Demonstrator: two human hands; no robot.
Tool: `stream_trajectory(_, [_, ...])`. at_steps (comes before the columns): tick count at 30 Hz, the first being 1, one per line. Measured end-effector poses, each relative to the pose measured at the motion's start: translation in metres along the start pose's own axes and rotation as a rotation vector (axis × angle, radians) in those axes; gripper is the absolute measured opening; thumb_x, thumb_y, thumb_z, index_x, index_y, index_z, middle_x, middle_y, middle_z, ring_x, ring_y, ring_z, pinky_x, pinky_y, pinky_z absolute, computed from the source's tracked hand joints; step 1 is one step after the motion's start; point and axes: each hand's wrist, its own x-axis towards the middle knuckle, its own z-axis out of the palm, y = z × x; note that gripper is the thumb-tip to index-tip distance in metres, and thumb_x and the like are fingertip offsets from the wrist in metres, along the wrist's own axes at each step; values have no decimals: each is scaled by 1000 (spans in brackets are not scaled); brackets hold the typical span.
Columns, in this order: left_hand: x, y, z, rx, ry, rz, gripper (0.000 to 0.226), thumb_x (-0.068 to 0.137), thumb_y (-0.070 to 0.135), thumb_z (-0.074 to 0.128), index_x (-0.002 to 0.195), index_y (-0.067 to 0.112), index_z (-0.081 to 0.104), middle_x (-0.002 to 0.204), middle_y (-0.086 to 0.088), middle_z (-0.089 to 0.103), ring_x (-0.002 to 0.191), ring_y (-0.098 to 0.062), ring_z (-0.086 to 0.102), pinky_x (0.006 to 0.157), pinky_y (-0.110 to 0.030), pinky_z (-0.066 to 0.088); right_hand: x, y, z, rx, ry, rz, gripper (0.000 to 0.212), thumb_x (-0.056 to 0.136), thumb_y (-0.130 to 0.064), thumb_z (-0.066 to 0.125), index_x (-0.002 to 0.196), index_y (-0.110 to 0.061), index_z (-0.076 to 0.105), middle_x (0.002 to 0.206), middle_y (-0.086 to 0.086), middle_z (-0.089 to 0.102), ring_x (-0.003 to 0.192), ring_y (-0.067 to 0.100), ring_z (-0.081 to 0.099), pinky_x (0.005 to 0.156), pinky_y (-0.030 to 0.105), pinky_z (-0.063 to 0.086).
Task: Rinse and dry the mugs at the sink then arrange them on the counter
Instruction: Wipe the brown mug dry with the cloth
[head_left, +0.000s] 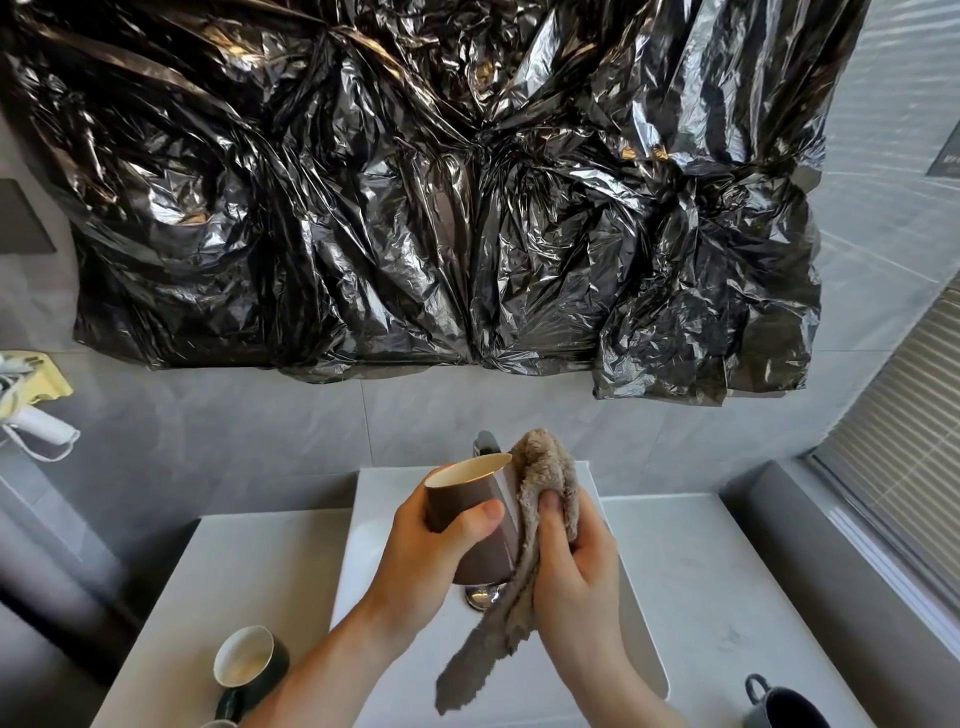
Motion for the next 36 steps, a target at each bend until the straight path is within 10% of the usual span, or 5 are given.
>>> stream_trajectory(7, [3, 2, 2, -17, 10, -23, 63, 79, 53, 75, 130, 18, 69, 121, -12, 75, 117, -33, 70, 100, -59, 57, -10, -11, 7, -97, -155, -140, 37, 103, -19, 46, 132, -29, 67, 121, -2, 75, 116, 20, 70, 97, 45, 55])
stream_trajectory(21, [-13, 12, 11, 182, 87, 223, 51, 64, 48, 85, 111, 48, 65, 111, 15, 75, 106, -9, 71, 81, -21, 58, -11, -6, 4, -9, -23, 151, 34, 111, -12, 40, 121, -21, 71, 110, -2, 80, 108, 12, 74, 91, 26, 59])
stream_trajectory(26, [-12, 9, 9, 315, 105, 320, 71, 65, 39, 96, 126, 38, 59, 120, 14, 71, 112, -12, 69, 87, -41, 63, -15, -16, -10, 71, -48, 224, 25, 107, -6, 48, 96, -1, 70, 68, -3, 72, 64, 1, 68, 55, 15, 53])
stream_trajectory(29, [-7, 8, 5, 429, 127, 423, 79, 64, 32, 100, 129, 39, 56, 126, 21, 67, 120, -9, 65, 96, -23, 54, -14, -20, -14, 88, -26, 240, 24, 106, -13, 52, 97, 3, 68, 66, 11, 66, 56, 13, 65, 47, 27, 54])
stream_trajectory(36, [-3, 5, -1, 655, 17, 539, 90, 63, 44, 99, 138, 39, 49, 136, 20, 58, 130, -13, 57, 102, -29, 49, 5, -24, -21, 43, -122, 284, 29, 108, -20, 49, 106, -20, 78, 100, -1, 81, 96, 11, 76, 82, 25, 58])
